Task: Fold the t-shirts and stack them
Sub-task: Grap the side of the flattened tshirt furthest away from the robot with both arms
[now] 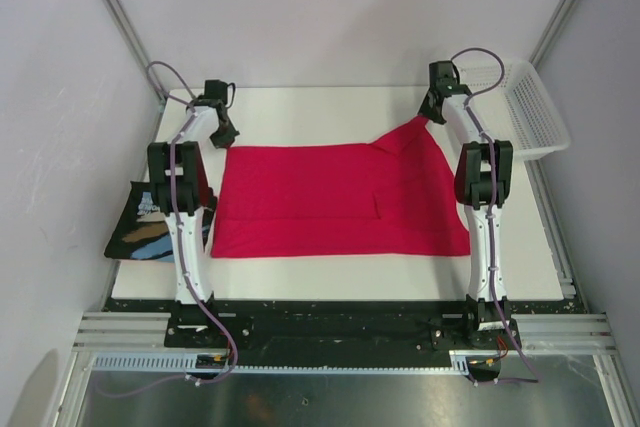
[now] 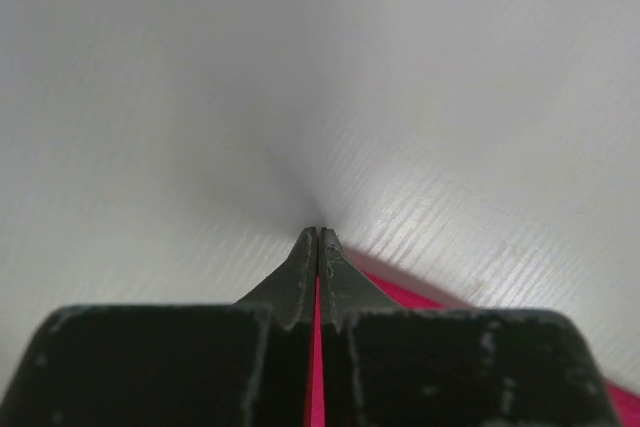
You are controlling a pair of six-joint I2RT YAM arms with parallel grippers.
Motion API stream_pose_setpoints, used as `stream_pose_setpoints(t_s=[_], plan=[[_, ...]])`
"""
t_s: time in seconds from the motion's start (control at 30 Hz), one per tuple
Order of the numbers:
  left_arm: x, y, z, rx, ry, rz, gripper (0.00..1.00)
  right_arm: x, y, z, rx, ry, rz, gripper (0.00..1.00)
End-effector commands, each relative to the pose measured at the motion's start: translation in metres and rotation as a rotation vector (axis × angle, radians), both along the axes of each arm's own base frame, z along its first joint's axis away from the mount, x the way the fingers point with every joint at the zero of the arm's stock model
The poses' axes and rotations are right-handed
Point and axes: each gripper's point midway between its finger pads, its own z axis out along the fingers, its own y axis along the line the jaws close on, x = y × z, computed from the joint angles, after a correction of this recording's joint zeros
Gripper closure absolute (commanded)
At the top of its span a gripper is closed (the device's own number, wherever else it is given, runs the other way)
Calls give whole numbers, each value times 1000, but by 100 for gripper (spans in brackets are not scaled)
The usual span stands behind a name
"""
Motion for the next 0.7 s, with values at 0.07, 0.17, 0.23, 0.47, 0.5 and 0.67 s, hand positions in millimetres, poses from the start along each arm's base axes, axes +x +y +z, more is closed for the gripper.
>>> stream_pose_setpoints(t_s=[0.07,0.17,0.23,0.47,0.5,0.67], plan=[[2,16,30,26,-48,-1,100,21,9,12,0,-70,-12,61],[3,15,28,18,-48,-5,100,24,12,9,7,-77,-7,61],[4,15,29,15,-49,-6,100,26,16,5,16,-79,1,61],[5,13,27,1,-51,-9,100,25,23,-11,31,-53,9,61],[5,12,26,0,-51,-11,100,24,23,-13,29,-48,9,62],[6,12,27,-6,-54,-11,100,20,20,-23,18,-25,-2,70]])
